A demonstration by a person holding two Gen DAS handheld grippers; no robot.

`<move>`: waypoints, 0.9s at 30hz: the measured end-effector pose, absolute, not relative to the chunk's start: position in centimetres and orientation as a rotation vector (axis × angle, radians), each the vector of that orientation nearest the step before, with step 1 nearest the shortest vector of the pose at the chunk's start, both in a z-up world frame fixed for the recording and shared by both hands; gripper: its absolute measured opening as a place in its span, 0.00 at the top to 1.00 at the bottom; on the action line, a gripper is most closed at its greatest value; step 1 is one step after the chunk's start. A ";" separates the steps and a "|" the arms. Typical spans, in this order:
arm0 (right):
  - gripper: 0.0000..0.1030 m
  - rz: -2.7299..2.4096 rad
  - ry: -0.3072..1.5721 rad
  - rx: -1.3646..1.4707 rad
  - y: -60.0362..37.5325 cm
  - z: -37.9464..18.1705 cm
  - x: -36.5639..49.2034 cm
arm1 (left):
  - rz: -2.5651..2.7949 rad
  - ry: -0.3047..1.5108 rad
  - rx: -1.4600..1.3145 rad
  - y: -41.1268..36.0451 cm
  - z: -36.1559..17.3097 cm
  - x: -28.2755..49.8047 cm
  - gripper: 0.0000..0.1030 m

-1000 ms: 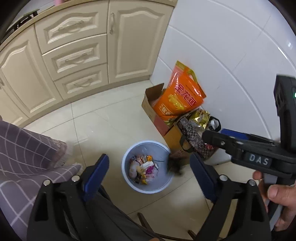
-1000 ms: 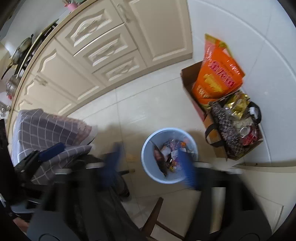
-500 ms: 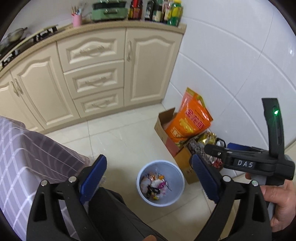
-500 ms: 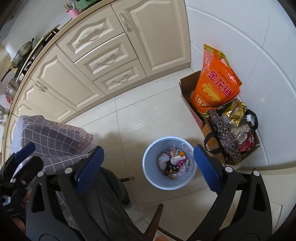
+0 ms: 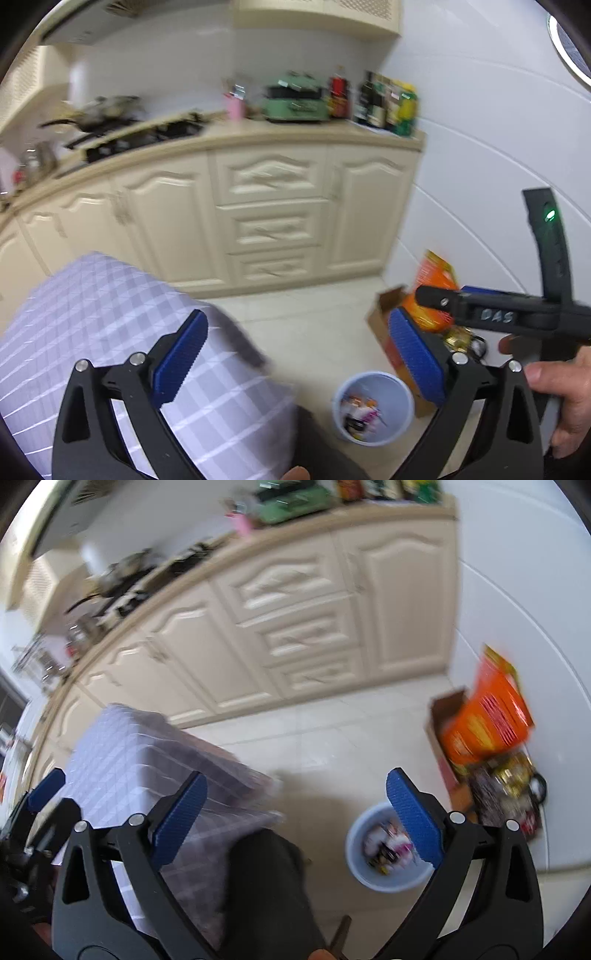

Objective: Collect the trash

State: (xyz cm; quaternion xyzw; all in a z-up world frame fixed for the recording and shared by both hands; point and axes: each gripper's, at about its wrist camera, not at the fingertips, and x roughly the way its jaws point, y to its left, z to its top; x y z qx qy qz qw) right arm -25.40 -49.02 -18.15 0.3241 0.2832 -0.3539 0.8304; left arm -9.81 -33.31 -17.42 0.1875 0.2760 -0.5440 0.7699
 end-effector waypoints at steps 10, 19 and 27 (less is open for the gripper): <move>0.07 -0.497 0.546 0.490 -41.2 -10.3 -14.0 | -0.875 0.543 0.250 -22.5 -11.7 -1.0 0.05; 0.06 -0.309 0.509 0.321 -32.5 -5.2 -6.4 | -0.609 0.474 0.146 -12.6 -7.1 3.8 0.05; 0.06 -0.246 0.466 0.218 -26.9 -2.8 -2.7 | -0.420 0.400 0.093 -5.8 -4.0 4.6 0.05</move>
